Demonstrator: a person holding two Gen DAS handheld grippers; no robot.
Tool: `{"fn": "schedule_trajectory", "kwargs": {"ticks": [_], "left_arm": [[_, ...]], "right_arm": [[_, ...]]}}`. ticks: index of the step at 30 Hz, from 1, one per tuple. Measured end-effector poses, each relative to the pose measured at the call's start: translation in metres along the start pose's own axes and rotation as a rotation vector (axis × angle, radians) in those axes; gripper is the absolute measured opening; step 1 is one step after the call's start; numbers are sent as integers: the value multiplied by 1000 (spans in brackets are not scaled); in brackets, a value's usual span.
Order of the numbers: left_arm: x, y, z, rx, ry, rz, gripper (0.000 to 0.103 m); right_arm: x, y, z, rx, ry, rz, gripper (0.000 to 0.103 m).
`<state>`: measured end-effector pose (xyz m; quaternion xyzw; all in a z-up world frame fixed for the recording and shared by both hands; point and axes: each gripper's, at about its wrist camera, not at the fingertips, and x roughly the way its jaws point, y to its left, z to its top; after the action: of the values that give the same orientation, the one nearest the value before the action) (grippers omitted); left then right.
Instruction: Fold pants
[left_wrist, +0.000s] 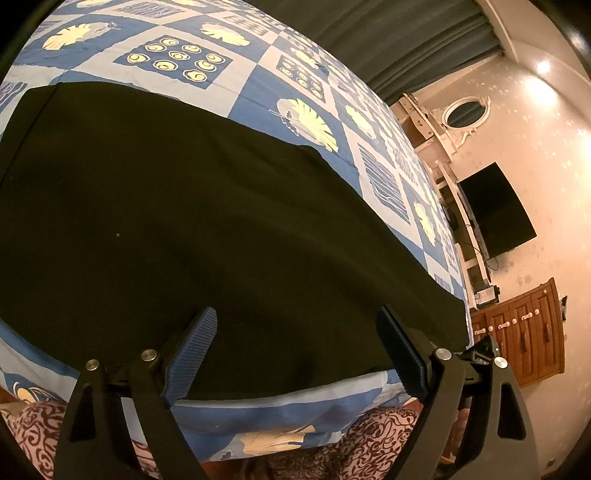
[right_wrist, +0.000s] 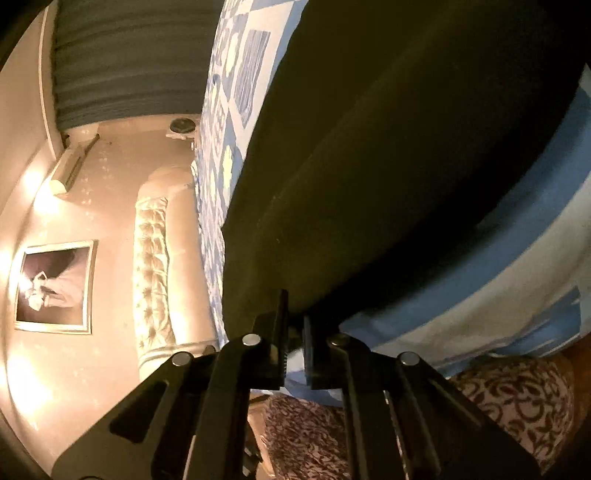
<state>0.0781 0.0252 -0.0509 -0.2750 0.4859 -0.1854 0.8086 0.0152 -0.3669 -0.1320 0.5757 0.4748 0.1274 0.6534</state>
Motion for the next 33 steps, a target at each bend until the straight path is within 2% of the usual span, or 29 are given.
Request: {"fn": "schedule_trajectory", "kwargs": {"ticks": [4, 8, 10, 11, 13, 14, 17, 21, 23, 25, 29, 30, 31, 33], "left_arm": [[0, 0, 0, 13, -1, 7, 87], [0, -4, -3, 48, -5, 28, 87], [0, -6, -5, 64, -6, 35, 87], [1, -6, -5, 68, -6, 36, 87], [2, -6, -5, 67, -6, 36, 87], [2, -6, -5, 65, -7, 36, 87], [2, -5, -5, 54, -10, 33, 87], [2, -6, -8, 55, -16, 39, 87], [1, -7, -9, 58, -20, 42, 87], [1, -7, -10, 63, -25, 46, 87], [2, -9, -12, 75, -30, 57, 87], [2, -9, -12, 77, -31, 59, 87], [2, -10, -12, 79, -32, 62, 87], [2, -10, -12, 80, -31, 65, 87]], "right_arm": [[1, -16, -4, 49, 26, -13, 6], [-2, -13, -5, 36, 31, -17, 8], [-5, -4, -5, 23, 34, -8, 15], [-9, 5, -4, 1, 23, -4, 27], [-35, 9, 3, -41, -24, 10, 32], [-51, 10, 8, -60, -65, 11, 32], [-127, -8, 37, -44, -302, -15, 36], [-240, -70, 75, 143, -688, -82, 36], [-265, -88, 84, 188, -756, -105, 36], [-277, -103, 93, 216, -765, -94, 36], [-270, -109, 104, 216, -718, -79, 33], [-268, -111, 106, 219, -707, -72, 15], [-266, -112, 109, 216, -695, -65, 11], [-267, -107, 116, 182, -696, -66, 10]]}}
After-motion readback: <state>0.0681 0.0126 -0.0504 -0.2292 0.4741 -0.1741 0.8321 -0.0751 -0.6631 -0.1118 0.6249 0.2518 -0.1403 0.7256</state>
